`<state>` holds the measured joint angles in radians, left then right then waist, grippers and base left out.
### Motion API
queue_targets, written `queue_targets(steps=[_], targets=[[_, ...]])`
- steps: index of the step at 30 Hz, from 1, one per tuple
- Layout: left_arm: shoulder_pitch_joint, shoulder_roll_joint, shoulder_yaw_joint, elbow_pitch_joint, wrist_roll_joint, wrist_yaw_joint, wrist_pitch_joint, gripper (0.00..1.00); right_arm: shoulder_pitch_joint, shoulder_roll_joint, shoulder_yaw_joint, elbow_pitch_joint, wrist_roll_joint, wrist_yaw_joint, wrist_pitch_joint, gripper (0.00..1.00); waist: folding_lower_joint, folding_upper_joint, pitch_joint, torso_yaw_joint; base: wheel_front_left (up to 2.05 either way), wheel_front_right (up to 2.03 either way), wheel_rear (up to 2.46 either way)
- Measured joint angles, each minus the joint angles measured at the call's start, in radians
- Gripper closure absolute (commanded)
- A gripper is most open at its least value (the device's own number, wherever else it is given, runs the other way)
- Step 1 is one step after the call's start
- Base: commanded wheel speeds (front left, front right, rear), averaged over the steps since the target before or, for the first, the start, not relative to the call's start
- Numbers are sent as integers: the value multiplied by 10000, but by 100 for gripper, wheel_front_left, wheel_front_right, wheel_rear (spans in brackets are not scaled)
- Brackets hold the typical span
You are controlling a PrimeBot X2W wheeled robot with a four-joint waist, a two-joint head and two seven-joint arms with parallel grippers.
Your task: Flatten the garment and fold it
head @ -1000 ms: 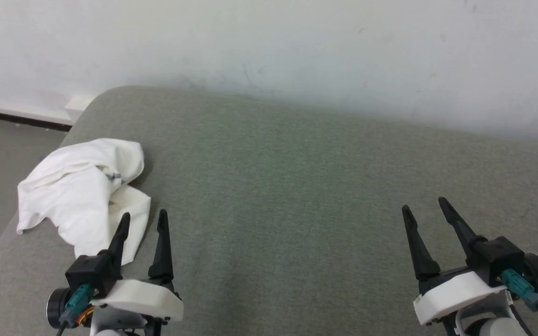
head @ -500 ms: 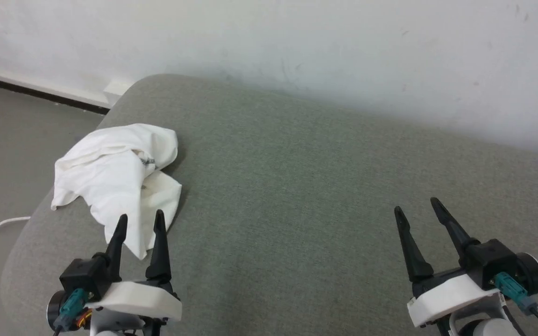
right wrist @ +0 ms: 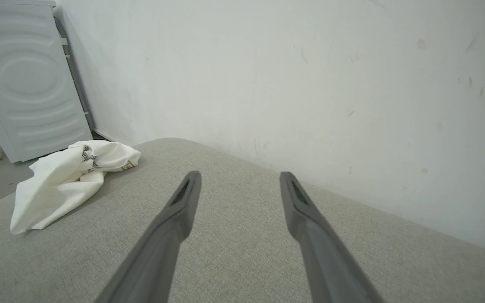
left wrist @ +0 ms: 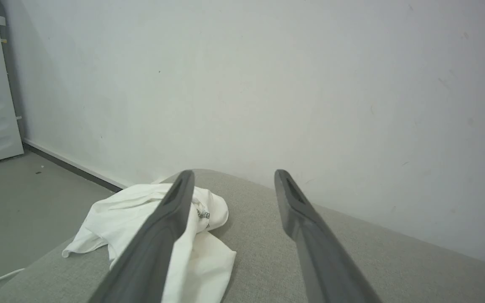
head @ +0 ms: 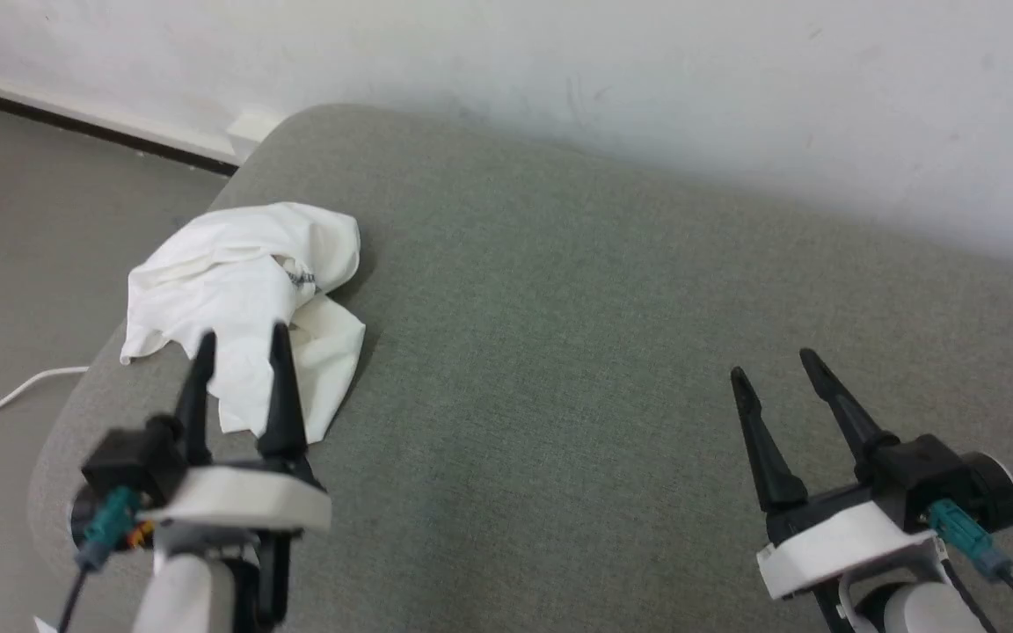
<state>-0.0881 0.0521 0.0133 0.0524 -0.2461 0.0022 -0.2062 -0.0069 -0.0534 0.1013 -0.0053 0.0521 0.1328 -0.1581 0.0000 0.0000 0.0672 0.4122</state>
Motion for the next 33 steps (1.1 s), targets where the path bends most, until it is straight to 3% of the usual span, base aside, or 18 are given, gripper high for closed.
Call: queue_targets(steps=[7,13,18,21,30,33], targets=[[-2059,171,1016,594,343,-117,-157,0,-382,13,140,-178,-121,-2,169,0,1,0,653,-126,0,0,0],[-4222,1202,1246,2414,280,-663,8,0,-643,15,245,-247,-174,-2,263,0,2,0,1294,-407,0,0,0],[-5928,2454,1162,4339,113,-1018,1429,0,-999,23,485,-280,-174,-4,253,0,1,0,1883,-702,0,0,0],[-6626,2911,1143,5699,-257,-1154,2654,0,-1197,15,616,-249,-173,-4,236,0,2,0,2243,-882,0,0,0],[-7170,3354,1325,8761,-1538,-1244,5908,0,-1659,-10,922,-63,-155,-4,125,0,1,1,3082,-1451,0,0,0],[-7175,3381,1300,9361,-1607,-1037,6656,0,-1736,-15,959,0,-150,-4,90,0,0,1,3220,-1626,0,0,0]])
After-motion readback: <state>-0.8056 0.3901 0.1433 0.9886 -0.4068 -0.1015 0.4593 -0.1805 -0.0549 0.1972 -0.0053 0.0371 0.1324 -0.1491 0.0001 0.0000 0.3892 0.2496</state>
